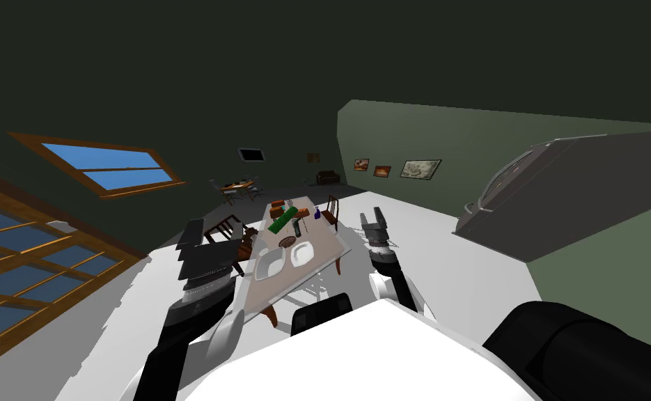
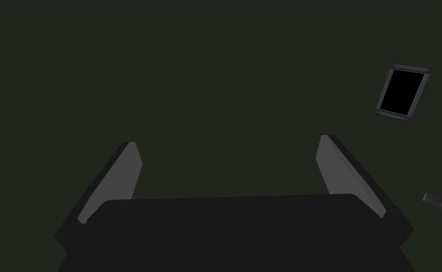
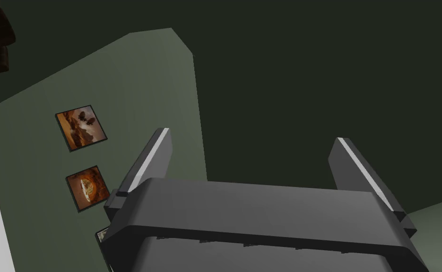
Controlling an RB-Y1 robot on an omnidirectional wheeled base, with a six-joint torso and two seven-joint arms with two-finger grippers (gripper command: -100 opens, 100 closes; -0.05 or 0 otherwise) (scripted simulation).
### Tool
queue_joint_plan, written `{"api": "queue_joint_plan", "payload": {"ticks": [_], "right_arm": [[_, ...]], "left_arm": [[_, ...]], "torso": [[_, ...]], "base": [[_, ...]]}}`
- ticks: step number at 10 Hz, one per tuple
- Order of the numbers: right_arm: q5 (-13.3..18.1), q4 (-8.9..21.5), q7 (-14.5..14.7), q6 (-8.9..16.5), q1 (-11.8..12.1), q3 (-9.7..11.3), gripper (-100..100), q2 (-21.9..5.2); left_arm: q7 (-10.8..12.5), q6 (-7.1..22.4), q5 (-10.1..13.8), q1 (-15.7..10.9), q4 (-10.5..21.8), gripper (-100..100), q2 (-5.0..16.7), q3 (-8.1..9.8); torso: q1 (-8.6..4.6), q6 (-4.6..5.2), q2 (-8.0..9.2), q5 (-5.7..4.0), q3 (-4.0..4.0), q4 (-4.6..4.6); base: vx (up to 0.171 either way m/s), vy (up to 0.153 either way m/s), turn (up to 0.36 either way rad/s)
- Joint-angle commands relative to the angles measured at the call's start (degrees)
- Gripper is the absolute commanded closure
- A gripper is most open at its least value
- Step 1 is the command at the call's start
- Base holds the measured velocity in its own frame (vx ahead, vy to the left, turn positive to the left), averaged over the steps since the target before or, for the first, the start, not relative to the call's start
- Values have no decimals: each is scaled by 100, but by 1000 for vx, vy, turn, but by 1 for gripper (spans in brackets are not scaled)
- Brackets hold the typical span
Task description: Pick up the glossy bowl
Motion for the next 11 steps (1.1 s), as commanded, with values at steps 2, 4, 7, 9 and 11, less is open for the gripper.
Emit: {"api": "queue_joint_plan", "payload": {"ticks": [2,4,7,9,11], "right_arm": [[0,0,0,0,0,0,0,0],[0,0,0,0,-1,0,0,0],[0,0,0,0,0,0,0,0],[0,0,0,0,0,0,0,0],[0,0,0,0,0,0,0,0]], "left_arm": [[9,211,-20,-105,175,-100,228,49],[23,442,-45,-218,351,-100,331,104],[43,746,-78,-361,574,-100,397,177],[67,1085,-117,-527,839,-100,439,265],[80,1315,-138,-620,987,-100,456,313]], "torso": [[-3,0,12,0,6,2],[-11,1,26,-2,15,6],[-9,0,12,-2,7,3],[-7,0,8,-1,5,2],[-9,0,10,-2,6,2]], "base": [[-58,-20,6],[-63,-33,-2],[-30,-25,-3],[-31,-26,-11],[-25,-25,-5]]}}
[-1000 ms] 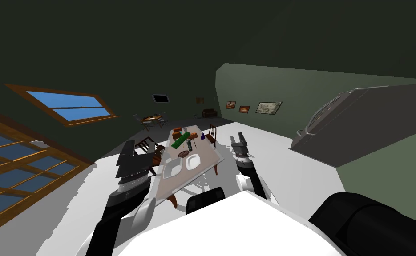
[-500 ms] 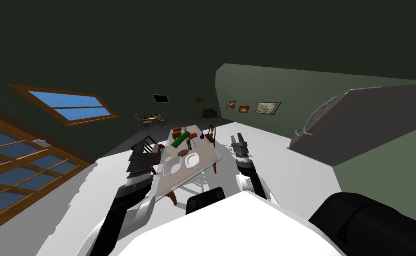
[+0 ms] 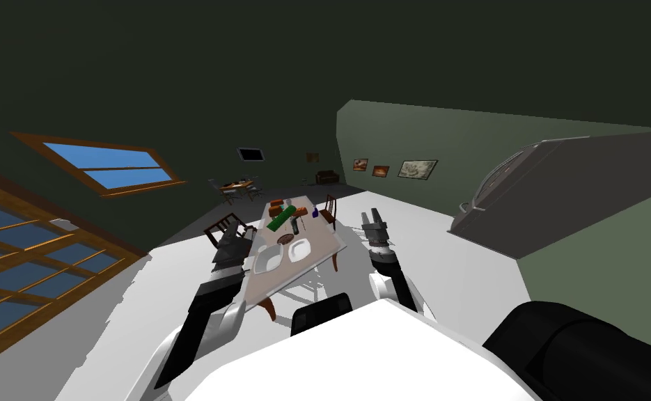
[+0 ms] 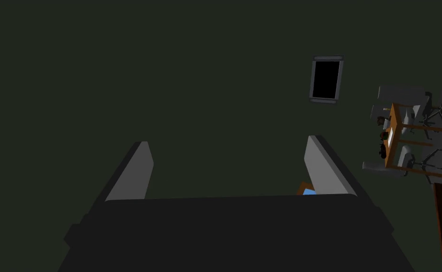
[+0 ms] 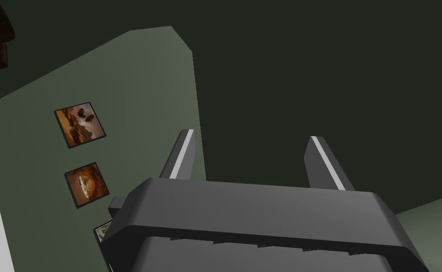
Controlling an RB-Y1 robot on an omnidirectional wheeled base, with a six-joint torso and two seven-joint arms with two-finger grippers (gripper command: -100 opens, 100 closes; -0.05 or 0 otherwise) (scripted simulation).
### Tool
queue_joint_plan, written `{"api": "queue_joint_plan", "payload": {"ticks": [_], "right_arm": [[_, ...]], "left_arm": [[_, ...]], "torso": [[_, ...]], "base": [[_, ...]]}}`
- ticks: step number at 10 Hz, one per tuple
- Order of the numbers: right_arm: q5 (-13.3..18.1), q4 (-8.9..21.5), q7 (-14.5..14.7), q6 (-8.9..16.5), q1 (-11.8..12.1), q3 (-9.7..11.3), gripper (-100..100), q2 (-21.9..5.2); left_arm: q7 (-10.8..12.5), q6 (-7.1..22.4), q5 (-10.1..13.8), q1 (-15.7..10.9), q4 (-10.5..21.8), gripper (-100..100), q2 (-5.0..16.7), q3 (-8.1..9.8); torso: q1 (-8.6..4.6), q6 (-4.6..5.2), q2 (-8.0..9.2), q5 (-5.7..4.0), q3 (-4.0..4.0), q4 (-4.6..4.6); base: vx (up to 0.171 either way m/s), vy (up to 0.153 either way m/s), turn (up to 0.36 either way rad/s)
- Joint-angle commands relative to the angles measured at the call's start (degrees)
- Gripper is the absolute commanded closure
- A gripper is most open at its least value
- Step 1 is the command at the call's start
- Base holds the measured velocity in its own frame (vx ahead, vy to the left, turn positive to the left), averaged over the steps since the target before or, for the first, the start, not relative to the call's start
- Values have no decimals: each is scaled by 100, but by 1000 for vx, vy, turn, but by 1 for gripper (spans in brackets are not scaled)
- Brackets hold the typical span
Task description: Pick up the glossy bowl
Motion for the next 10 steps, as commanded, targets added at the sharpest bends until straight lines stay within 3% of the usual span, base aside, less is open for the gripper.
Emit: {"api": "queue_joint_plan", "payload": {"ticks": [1,9,10], "right_arm": [[0,0,0,0,0,0,0,0],[0,0,0,0,0,0,0,0],[0,0,0,0,0,0,0,0]], "left_arm": [[16,159,-1,-63,47,-100,30,41],[66,1284,-75,-615,936,-100,93,300],[66,1305,-75,-615,936,-100,93,300]], "torso": [[0,0,0,0,0,0],[4,-1,-6,0,-3,-1],[5,0,-7,1,-4,-1]], "base": [[-14,-19,-5],[-11,-20,-9],[-4,-12,-4]]}}
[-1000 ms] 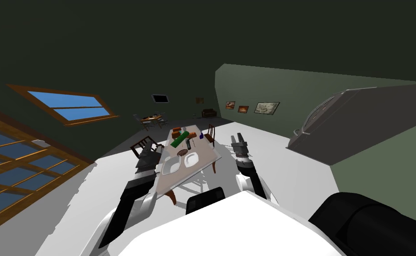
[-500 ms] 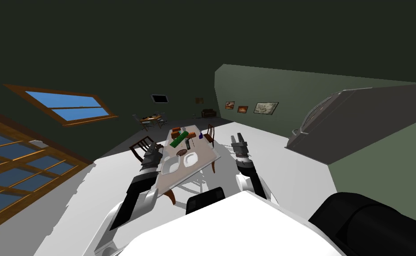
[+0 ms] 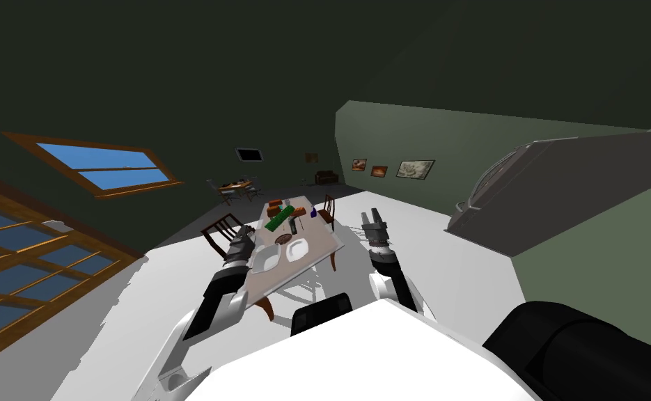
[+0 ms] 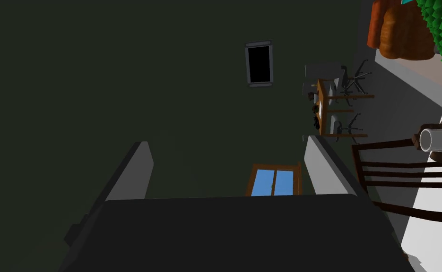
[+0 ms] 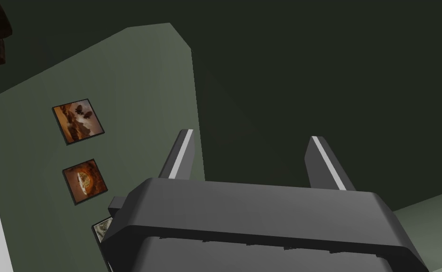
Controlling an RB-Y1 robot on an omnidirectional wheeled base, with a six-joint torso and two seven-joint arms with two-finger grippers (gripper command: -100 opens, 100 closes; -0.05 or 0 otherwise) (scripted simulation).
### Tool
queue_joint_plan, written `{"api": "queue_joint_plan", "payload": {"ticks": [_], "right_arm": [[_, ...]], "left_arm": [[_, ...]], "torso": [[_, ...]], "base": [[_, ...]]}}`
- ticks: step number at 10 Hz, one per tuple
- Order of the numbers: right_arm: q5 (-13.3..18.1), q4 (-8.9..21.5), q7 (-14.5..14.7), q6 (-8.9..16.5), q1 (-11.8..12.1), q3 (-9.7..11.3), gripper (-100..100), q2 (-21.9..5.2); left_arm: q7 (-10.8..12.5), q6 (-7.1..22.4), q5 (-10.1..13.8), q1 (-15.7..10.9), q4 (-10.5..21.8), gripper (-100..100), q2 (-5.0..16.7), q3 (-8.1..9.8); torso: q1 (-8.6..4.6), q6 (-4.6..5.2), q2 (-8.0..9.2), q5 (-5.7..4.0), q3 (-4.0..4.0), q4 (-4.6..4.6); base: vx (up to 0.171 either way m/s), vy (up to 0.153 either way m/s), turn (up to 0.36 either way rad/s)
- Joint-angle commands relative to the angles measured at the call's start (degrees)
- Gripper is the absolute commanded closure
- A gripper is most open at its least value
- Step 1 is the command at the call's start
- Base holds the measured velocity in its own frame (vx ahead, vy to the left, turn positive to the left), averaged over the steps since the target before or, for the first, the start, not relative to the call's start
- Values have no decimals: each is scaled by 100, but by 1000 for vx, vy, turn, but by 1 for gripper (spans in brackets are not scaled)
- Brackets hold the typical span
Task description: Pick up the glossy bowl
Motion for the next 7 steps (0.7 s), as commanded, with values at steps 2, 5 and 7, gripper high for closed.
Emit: {"api": "queue_joint_plan", "payload": {"ticks": [2,5,7], "right_arm": [[0,0,0,0,0,0,0,0],[0,0,0,0,0,0,0,0],[0,0,0,0,0,0,0,0]], "left_arm": [[-10,438,-5,-274,434,-100,11,103],[-17,781,6,-410,721,-100,19,151],[-28,1035,23,-550,962,-100,28,196]], "torso": [[0,0,-1,0,-1,-1],[-1,0,-2,0,-1,-1],[3,0,-2,1,-1,0]], "base": [[-4,-20,-12],[-2,-16,-3],[-1,-8,-1]]}}
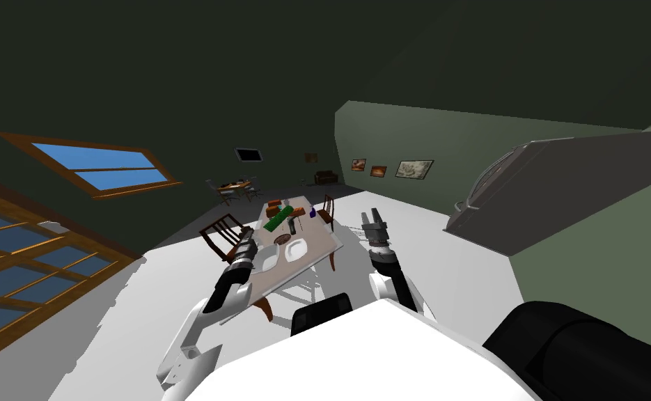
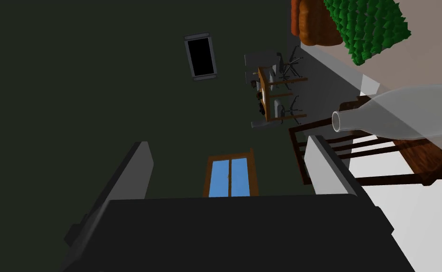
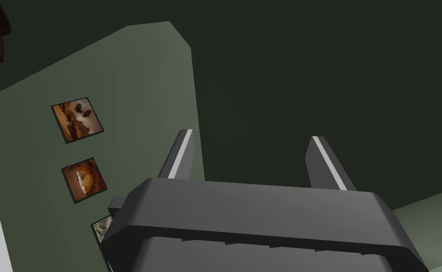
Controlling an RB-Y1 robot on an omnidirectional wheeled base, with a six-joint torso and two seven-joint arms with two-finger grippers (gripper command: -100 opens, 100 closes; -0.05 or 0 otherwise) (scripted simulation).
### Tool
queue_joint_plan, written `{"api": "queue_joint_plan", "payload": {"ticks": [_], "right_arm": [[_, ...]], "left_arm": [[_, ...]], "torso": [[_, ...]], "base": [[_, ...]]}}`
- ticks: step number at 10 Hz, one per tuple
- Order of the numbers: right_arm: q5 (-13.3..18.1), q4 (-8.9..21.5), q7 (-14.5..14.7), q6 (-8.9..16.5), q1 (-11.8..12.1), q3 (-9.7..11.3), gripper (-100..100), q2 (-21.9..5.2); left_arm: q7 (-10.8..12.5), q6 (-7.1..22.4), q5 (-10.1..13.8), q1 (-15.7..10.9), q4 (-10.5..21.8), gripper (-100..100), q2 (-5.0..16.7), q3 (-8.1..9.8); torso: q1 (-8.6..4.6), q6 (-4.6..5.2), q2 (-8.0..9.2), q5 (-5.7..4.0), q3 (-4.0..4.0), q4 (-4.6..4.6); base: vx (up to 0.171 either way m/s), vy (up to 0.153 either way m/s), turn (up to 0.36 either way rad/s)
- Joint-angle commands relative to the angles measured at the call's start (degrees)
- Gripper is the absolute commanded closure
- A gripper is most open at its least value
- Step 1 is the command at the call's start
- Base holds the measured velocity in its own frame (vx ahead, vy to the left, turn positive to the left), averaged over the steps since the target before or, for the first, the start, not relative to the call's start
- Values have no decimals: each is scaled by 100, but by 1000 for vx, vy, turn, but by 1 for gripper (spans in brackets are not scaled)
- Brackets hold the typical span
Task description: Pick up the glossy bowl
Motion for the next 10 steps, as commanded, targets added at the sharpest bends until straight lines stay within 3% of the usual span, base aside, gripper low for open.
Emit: {"api": "queue_joint_plan", "payload": {"ticks": [1,7,9,10], "right_arm": [[0,0,0,0,0,0,0,0],[0,0,0,0,0,0,0,0],[0,0,0,0,0,0,0,0],[0,0,0,0,0,0,0,0]], "left_arm": [[-16,271,34,-122,286,-100,14,46],[-133,1218,211,-699,1262,-100,57,177],[-133,1262,211,-699,1365,-100,57,177],[-173,1496,272,-841,1582,-100,74,200]], "torso": [[0,0,0,0,0,0],[3,-1,-1,1,-1,-1],[3,-1,-2,0,-1,0],[3,-1,-1,1,0,0]], "base": [[0,-9,-2],[2,-4,3],[3,1,1],[6,4,12]]}}
